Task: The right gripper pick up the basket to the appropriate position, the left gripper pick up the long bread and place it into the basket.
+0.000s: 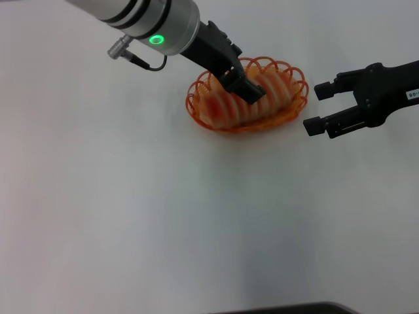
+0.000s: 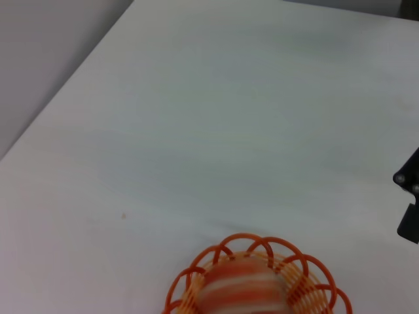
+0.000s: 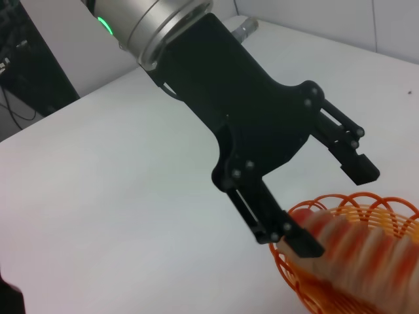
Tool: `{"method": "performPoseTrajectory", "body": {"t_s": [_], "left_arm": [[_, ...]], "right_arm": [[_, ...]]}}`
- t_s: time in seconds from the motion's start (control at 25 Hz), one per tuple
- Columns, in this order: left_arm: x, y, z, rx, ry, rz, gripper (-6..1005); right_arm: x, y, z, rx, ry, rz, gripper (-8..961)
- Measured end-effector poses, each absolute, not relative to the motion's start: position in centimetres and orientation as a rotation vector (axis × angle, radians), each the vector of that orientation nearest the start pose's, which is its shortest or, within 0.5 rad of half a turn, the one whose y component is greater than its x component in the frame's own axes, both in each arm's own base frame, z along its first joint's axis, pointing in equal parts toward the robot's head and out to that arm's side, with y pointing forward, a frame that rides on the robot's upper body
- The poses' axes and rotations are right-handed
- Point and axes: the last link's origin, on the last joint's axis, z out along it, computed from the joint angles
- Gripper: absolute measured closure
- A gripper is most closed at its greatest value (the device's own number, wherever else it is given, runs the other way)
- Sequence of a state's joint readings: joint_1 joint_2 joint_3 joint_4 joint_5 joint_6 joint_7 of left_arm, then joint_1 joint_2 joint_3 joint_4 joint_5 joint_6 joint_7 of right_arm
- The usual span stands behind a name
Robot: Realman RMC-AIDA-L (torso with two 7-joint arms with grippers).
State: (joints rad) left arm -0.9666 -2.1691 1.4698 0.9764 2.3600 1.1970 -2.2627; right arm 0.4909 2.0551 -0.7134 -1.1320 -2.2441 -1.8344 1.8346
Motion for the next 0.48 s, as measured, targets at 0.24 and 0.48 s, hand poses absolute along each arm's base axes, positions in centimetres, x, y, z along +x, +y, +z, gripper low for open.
{"method": "performPoseTrajectory", "body": {"t_s": [0.24, 0.48], "left_arm": [[-7.9, 38.4, -5.2, -2.841, -0.415, 0.025, 114], [-13.8, 36.6, 0.1, -2.802, -0.662, -0.193, 115]], "right_arm": [[25.0, 31.5, 6.7, -2.849, 0.830, 0.283, 6], [25.0, 31.4, 6.5, -2.849, 0.833, 0.292, 6]]}}
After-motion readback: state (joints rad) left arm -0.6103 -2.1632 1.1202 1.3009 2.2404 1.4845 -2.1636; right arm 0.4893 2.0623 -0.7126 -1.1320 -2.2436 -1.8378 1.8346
